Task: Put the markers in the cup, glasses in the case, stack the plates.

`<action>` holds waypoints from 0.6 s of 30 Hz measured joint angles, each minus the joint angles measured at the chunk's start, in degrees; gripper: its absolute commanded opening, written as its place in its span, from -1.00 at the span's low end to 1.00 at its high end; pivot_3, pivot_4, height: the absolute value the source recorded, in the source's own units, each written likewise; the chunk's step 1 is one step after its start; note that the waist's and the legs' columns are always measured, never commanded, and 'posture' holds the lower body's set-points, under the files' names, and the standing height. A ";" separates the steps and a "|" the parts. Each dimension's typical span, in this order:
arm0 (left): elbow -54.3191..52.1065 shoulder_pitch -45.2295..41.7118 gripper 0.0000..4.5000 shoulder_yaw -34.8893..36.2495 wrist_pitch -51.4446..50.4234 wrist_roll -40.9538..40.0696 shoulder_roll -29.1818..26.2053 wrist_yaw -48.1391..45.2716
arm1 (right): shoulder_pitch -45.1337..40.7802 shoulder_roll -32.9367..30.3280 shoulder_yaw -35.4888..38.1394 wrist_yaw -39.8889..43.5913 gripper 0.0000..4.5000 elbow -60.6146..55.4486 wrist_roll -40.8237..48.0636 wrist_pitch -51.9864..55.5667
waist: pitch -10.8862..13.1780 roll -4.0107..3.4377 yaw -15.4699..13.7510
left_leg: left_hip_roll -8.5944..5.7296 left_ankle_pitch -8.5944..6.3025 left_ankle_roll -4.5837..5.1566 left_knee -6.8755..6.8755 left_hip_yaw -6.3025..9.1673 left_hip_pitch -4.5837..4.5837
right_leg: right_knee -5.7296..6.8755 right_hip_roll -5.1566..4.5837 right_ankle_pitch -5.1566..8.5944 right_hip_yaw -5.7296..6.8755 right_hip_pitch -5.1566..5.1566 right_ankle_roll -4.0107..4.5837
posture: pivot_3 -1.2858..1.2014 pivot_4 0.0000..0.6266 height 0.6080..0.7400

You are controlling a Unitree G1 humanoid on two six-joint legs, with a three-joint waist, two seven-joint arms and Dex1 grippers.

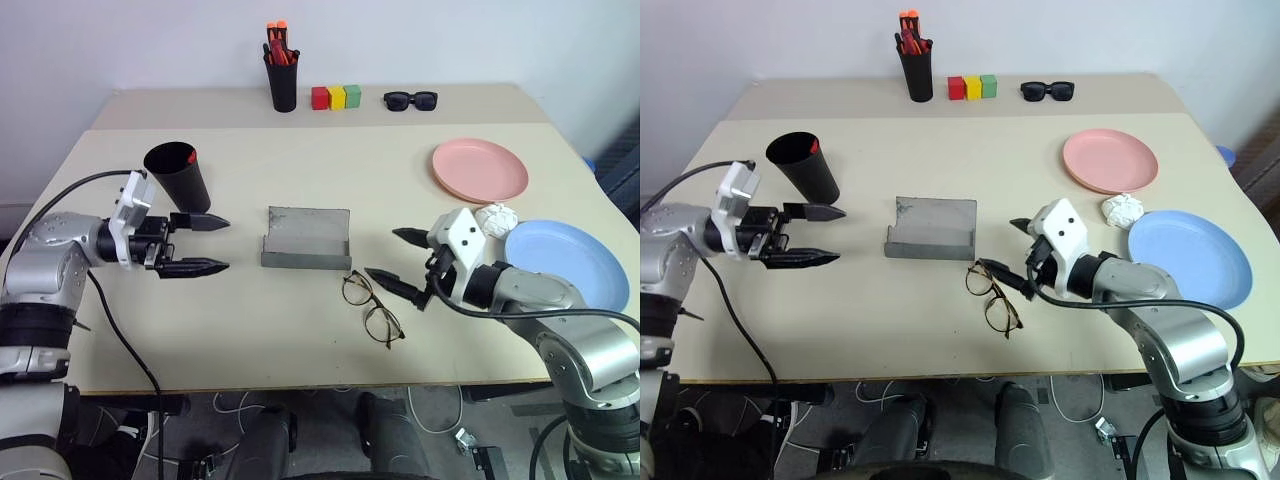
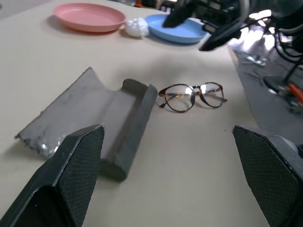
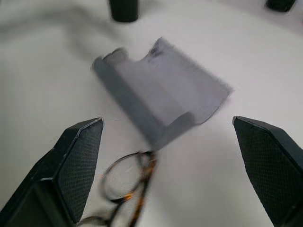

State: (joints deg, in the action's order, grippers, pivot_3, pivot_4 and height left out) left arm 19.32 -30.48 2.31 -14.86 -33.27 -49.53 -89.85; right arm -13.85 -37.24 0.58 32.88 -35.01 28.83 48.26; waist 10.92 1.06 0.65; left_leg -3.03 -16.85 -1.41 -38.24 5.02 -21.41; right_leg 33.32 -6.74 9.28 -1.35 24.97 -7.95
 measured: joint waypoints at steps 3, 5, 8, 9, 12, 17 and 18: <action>-2.75 2.79 0.97 1.37 -1.15 -0.07 0.32 1.45 | -2.42 0.23 -1.87 -4.98 1.00 -0.39 -0.96 7.44 | 0.00 0.01 -0.01 | 0.00 0.00 0.00 0.00 -0.01 -0.01 | -0.02 0.00 0.01 0.00 0.00 0.02 | 0.03 -0.52 1.00; -4.73 3.14 0.97 1.67 -1.86 -0.10 0.72 2.08 | -4.34 0.45 -2.45 -7.68 1.00 -0.45 -1.02 13.00 | 0.00 0.01 -0.11 | -0.01 0.00 0.00 0.00 0.01 -0.01 | -0.01 0.00 0.00 0.01 0.00 0.01 | 0.03 -0.52 1.00; -6.32 3.69 0.97 2.00 -2.15 -0.11 1.10 2.35 | -5.85 0.88 -2.89 -10.08 1.00 -1.05 -0.94 18.91 | 0.00 0.01 0.04 | -0.01 0.00 0.00 0.02 -0.01 -0.01 | -0.04 0.00 0.00 0.00 0.01 0.01 | 0.03 -0.52 1.00; -6.84 4.29 0.97 2.11 -2.26 -0.12 1.17 2.35 | -6.87 1.72 -3.16 -11.14 1.00 -1.55 -0.74 21.93 | 0.00 0.01 0.15 | 0.00 0.00 0.00 0.03 -0.01 -0.01 | -0.03 0.00 0.00 0.00 0.03 0.01 | 0.03 -0.52 1.00; -8.34 5.03 0.97 2.14 -3.28 -0.64 2.02 2.72 | -8.32 2.74 -3.68 -12.50 1.00 -4.38 0.41 27.54 | 0.00 0.00 0.16 | 0.01 0.00 0.00 0.06 -0.01 -0.03 | -0.01 0.00 0.01 0.01 0.09 0.03 | 0.03 -0.52 1.00; -9.19 5.84 0.97 2.99 -3.29 -1.00 3.66 3.56 | -9.01 3.96 -2.12 -13.56 1.00 -6.96 1.82 35.18 | -0.01 0.01 0.07 | -0.01 0.00 0.00 0.05 -0.02 -0.02 | -0.02 -0.01 0.00 0.01 0.05 0.03 | 0.03 -0.52 1.00; -9.26 6.14 0.97 2.99 -3.28 -0.99 4.01 3.70 | -9.81 5.20 -1.21 -13.78 1.00 -7.06 2.01 37.03 | -0.01 0.01 0.10 | 0.00 0.00 0.00 0.05 -0.02 -0.01 | -0.01 -0.01 0.00 0.01 0.05 0.03 | 0.03 -0.52 1.00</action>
State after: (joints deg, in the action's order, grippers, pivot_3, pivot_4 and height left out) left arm 10.06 -24.34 5.30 -18.14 -34.27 -45.51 -86.15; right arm -23.66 -32.04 -0.63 19.09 -42.07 30.84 85.29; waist 10.91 1.07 0.75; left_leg -3.03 -16.85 -1.41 -38.19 5.00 -21.42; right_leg 33.31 -6.75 9.29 -1.34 25.02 -7.92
